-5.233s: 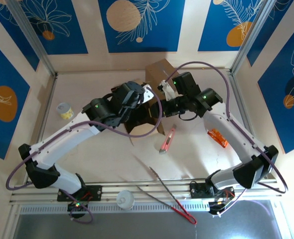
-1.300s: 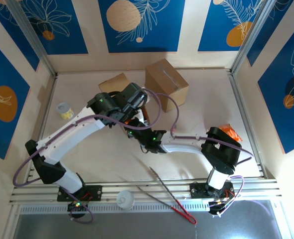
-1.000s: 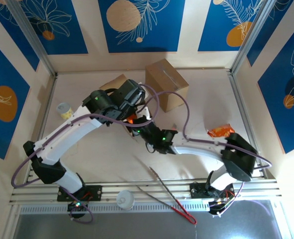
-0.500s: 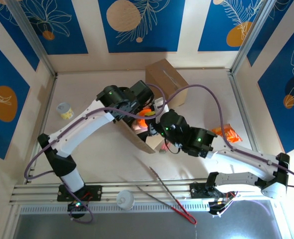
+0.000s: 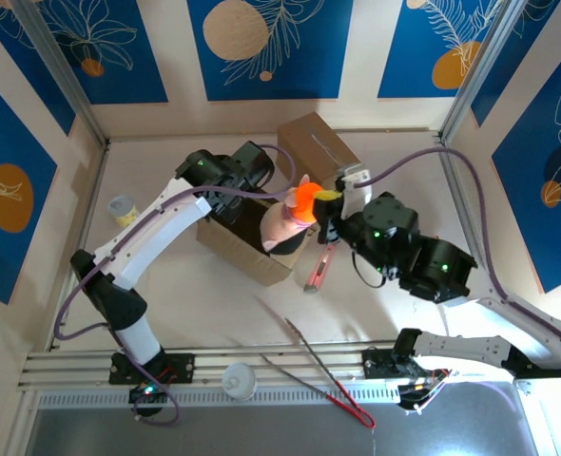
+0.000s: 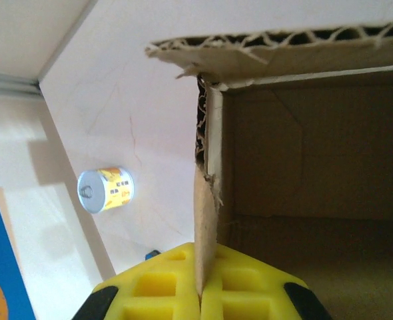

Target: Unpack the express box

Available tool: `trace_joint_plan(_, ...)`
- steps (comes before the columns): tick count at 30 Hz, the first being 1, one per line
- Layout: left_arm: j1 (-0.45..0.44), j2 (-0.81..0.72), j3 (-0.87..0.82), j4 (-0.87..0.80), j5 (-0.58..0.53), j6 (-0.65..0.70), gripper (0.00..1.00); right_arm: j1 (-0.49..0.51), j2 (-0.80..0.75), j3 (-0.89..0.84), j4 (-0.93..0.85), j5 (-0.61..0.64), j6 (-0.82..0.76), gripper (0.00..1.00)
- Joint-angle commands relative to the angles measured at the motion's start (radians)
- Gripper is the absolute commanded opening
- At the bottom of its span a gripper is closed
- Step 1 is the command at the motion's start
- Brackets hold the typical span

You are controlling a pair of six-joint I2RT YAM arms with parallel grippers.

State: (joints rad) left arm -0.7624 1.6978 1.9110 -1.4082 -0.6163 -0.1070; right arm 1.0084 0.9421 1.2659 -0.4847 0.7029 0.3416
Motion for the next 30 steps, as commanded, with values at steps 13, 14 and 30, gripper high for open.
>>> trace_joint_plan(13, 0.288, -0.094, -0.252, 0.225, 0.149, -0.11, 0.0, -0.599, 0.006, 0.066, -0.093, -0.188, -0.064, 0.0)
trace_joint_plan(14, 0.317, -0.091, -0.262, 0.242, 0.167, -0.12, 0.0, -0.672, 0.027, 0.055, -0.088, -0.242, -0.049, 0.0)
trace_joint_plan(30, 0.593, 0.083, -0.133, 0.37, 0.277, -0.191, 0.0, -1.076, 0.357, -0.166, 0.053, -0.458, 0.122, 0.0)
